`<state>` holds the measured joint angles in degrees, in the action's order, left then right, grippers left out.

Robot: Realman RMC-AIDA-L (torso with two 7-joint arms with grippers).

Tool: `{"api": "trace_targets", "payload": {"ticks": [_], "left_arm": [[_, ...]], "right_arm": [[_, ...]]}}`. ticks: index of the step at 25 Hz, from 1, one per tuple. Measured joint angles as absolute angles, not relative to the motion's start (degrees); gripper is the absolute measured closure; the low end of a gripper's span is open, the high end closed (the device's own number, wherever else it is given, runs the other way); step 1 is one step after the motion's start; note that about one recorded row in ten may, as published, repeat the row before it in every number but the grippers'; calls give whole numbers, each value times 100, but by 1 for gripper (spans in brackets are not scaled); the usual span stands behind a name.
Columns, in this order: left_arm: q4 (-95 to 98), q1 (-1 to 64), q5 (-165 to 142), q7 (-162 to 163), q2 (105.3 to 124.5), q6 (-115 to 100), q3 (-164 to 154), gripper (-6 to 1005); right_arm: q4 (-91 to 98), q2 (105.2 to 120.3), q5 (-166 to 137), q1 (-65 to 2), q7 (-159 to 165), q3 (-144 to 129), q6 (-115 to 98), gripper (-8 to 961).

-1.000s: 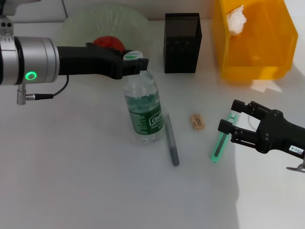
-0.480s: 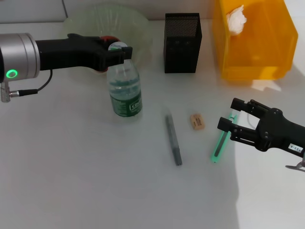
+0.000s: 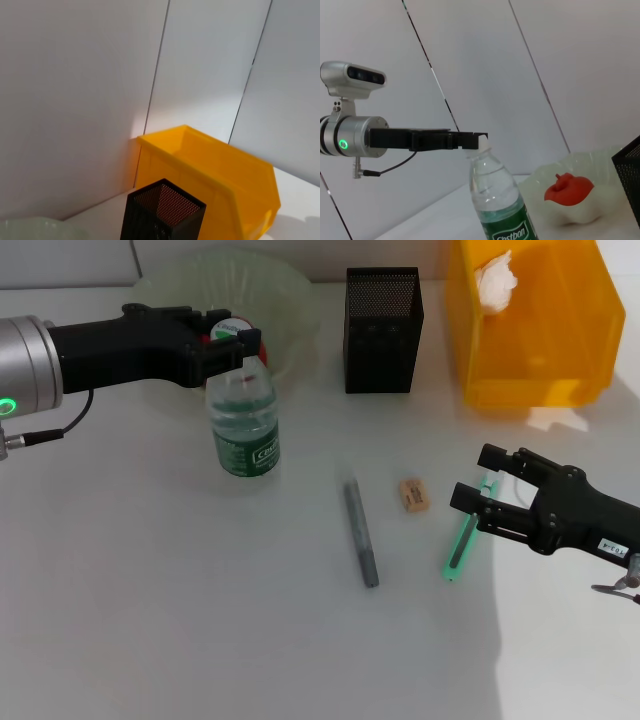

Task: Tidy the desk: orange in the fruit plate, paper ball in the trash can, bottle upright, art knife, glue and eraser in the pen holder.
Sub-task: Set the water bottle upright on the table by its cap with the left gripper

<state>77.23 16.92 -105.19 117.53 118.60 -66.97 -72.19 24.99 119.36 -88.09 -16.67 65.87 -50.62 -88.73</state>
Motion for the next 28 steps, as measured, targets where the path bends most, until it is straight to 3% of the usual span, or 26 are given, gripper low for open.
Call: {"api": "trace_targets", "payload": {"ticks": [10,28], "left_arm": [[7064,1502,-9388,10416,11849,-6688,-6930,497],[5753,1742,-8778,9546,11845,-6900,-6325,412]], "right_arm": [[2364,11936,-8809,-1750,6539,-5062,-8861,108],[2249,11934,-8816,-1827,6524,-5062,-8859,107]]}}
